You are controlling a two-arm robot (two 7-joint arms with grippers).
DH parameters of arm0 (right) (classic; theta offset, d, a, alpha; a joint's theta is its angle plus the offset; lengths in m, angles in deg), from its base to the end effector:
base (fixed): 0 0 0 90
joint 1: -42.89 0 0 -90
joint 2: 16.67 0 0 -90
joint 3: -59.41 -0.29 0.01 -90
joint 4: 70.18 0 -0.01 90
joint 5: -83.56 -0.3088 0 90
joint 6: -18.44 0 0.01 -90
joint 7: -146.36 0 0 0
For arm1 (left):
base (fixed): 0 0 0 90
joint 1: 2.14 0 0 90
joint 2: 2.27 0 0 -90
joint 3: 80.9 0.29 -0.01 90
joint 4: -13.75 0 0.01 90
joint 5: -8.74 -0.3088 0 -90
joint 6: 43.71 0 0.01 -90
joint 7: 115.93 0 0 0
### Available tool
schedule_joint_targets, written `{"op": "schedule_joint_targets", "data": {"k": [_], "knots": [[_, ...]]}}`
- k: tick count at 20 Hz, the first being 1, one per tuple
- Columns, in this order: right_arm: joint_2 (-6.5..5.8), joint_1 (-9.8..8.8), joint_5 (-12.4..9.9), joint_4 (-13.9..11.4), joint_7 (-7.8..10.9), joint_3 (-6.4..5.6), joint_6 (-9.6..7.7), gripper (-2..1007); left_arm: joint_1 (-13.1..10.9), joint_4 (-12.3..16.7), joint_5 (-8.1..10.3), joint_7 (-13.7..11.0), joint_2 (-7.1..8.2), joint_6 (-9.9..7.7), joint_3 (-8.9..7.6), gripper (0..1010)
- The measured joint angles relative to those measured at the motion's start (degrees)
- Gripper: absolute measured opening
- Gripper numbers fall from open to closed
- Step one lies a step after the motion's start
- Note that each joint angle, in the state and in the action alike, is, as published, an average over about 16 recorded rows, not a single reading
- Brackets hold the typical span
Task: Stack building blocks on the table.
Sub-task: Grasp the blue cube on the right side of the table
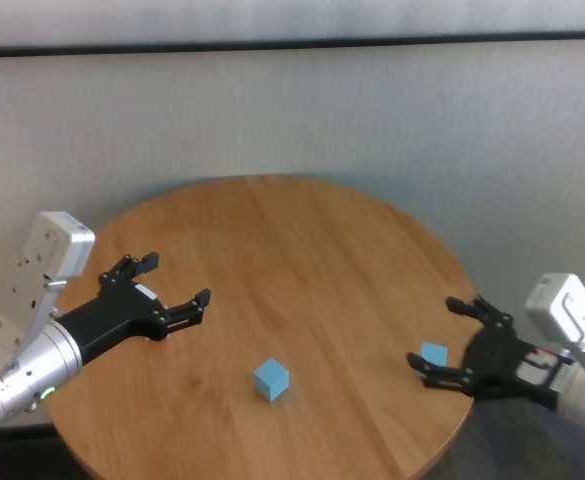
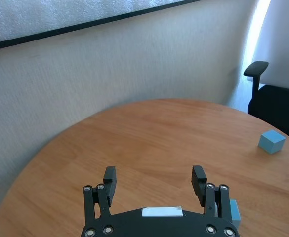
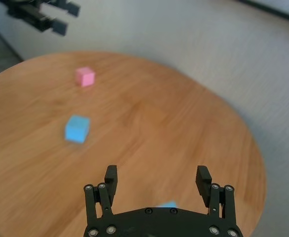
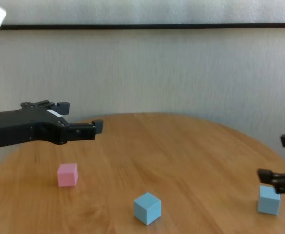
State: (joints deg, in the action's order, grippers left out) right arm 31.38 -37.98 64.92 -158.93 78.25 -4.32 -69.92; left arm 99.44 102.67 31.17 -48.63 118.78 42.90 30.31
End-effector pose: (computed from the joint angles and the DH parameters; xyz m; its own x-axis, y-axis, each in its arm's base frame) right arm 0.3425 -0.0969 -0.2744 0.6780 -0.6649 0.3132 0.7349 0.6192 -0.2766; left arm 0.3650 0.0561 -0.2560 0.6426 0.7531 0.1414 -0.7661 0.6285 0.1346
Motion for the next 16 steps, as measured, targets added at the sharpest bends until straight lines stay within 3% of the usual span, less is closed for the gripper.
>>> {"op": "schedule_joint_targets", "data": {"k": [4, 7, 11, 16], "knots": [[-3.12, -1.00, -3.1, -2.4, 4.54, -0.78, -4.58, 1001, 0.1, -0.1, -0.03, 0.1, -0.09, -0.04, 0.05, 999], [-4.21, -0.96, -4.6, -2.4, 6.98, -1.11, -7.03, 1001, 0.2, -0.2, -0.04, 0.2, -0.14, -0.07, 0.08, 999], [-4.41, -0.06, -5.4, -0.8, 9.57, -1.12, -9.29, 1001, 0.2, -0.3, -0.06, 0.3, -0.17, -0.09, 0.10, 999], [-3.32, 2.07, -4.9, 2.8, 11.97, -0.56, -10.04, 1001, 0.2, -0.3, -0.09, 0.3, -0.20, -0.11, 0.13, 1000]]}}
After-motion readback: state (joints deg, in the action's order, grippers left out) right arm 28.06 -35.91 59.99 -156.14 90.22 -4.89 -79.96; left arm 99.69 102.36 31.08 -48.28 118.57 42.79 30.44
